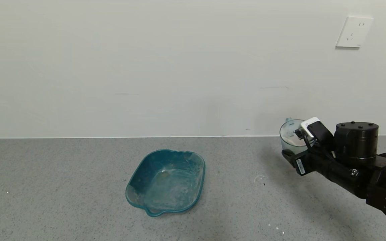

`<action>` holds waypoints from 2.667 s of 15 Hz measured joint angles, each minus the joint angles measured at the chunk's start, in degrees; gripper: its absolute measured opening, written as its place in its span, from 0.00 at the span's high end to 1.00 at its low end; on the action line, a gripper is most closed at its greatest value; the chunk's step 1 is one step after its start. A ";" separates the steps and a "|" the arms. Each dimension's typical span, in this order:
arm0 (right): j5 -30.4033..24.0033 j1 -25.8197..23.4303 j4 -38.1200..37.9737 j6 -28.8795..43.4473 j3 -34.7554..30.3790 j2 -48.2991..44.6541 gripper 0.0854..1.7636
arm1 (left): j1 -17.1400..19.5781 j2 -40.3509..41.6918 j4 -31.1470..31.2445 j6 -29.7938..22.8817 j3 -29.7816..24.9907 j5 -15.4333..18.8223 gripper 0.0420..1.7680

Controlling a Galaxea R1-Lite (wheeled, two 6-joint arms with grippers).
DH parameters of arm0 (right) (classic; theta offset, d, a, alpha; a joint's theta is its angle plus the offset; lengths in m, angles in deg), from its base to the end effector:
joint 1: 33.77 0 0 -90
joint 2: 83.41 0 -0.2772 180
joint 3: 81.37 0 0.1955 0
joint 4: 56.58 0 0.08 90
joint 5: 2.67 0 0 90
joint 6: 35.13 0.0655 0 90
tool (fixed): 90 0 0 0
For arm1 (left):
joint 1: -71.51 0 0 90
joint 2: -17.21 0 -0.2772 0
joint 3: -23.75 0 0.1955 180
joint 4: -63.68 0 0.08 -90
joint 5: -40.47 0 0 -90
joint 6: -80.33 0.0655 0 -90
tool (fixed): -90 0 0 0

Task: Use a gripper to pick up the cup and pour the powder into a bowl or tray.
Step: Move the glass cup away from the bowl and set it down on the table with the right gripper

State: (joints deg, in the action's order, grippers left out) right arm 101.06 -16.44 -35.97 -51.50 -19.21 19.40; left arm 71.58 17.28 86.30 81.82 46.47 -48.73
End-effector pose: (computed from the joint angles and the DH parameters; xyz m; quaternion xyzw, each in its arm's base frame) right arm 0.3337 0.0878 0.0937 -0.1862 0.1615 0.0545 0.9676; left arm 0.0485 -0.0009 0.0758 0.0130 -0.0016 -0.0064 0.9999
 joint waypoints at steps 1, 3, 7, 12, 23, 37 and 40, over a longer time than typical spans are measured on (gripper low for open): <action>-0.98 0.44 0.02 0.96 0.00 0.37 0.28 | 0.00 0.00 0.00 0.02 0.00 0.00 0.03; -3.12 1.05 0.09 2.71 -0.09 1.27 0.28 | 0.00 0.00 -0.01 0.02 0.00 -0.02 0.03; -7.40 2.04 1.18 6.10 -0.57 2.90 0.28 | 0.02 0.00 0.02 0.00 0.00 -0.02 0.03; -7.47 3.88 7.80 7.89 -1.62 7.53 0.28 | 0.00 0.00 0.00 0.00 0.00 0.00 0.03; -7.51 3.94 14.62 8.46 -4.99 16.54 0.28 | 0.00 0.00 0.00 0.00 0.00 0.00 0.03; -7.40 3.99 14.71 8.41 -5.23 17.42 0.28 | 0.00 0.00 0.02 0.00 0.00 -0.02 0.03; -7.42 4.00 14.84 8.35 -5.34 17.43 0.25 | 0.00 0.00 0.00 0.00 0.00 0.00 0.03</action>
State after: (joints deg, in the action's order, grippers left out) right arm 93.64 -12.44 -21.13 -43.15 -24.55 36.83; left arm 71.58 17.28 86.30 81.82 46.47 -48.73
